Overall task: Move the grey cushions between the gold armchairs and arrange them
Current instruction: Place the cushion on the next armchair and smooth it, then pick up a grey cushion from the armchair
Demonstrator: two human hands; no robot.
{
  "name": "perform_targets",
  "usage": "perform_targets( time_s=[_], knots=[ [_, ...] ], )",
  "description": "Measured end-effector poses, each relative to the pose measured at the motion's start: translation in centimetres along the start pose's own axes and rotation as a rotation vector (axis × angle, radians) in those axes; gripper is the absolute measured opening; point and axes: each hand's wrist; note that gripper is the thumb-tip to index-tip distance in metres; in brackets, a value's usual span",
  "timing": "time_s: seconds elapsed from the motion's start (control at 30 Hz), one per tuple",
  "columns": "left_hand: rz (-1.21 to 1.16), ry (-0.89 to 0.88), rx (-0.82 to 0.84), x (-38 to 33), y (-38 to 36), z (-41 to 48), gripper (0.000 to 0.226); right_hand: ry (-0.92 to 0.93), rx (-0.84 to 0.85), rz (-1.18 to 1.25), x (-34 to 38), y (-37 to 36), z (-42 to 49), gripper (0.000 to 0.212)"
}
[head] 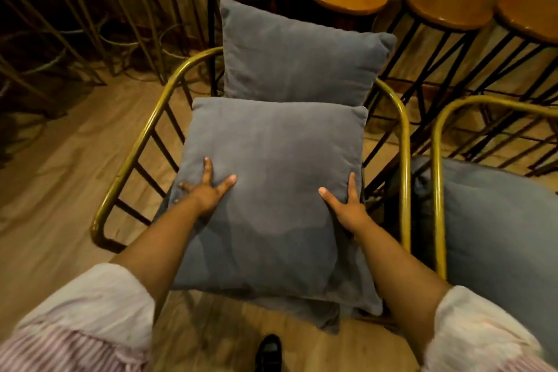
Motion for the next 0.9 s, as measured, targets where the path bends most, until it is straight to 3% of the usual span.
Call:
perform_targets(
  time_s=[0.23,0.4,0.67,0.77,0.87,0.9],
  knots=[
    [-0.007,-0.033,0.028,-2.1,1.4,-1.2,0.096,0.037,0.048,-0.164,0.1,0.7,-0.5,0.09],
    [-0.037,-0.232,0.071,-7.1,-0.7,-6.5,0.052,0.24,-0.019,-0.094,-1.0,4.7,-4.0,0.055],
    [0.1,-0.5,0.286,-14.9,-13.1,-17.5,0.057,0.213,-0.278,0.011,-10.6,16.4,-8.2,0.048],
    [0.095,-0.553,0.369,-17.5,-20.1,-21.7,0.048,0.152,-0.337,0.047,-16.6,22.0,-9.2,0.045],
    [0.052,-0.573,0.461,-19.0,-26.9,-24.9,0.024,0.07,-0.379,0.07,-22.5,27.1,-9.9,0.044],
    [0.031,-0.568,0.486,-19.3,-29.0,-25.9,0.032,0.051,-0.387,0.07,-24.5,28.7,-10.0,0.043]
  ],
)
Point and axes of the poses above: each hand's wrist, its own z-axis towards the middle knuckle, its own y-axis out of the back of the hand, x = y × z, and after that the axes turned 11 degrees about -z, right-handed
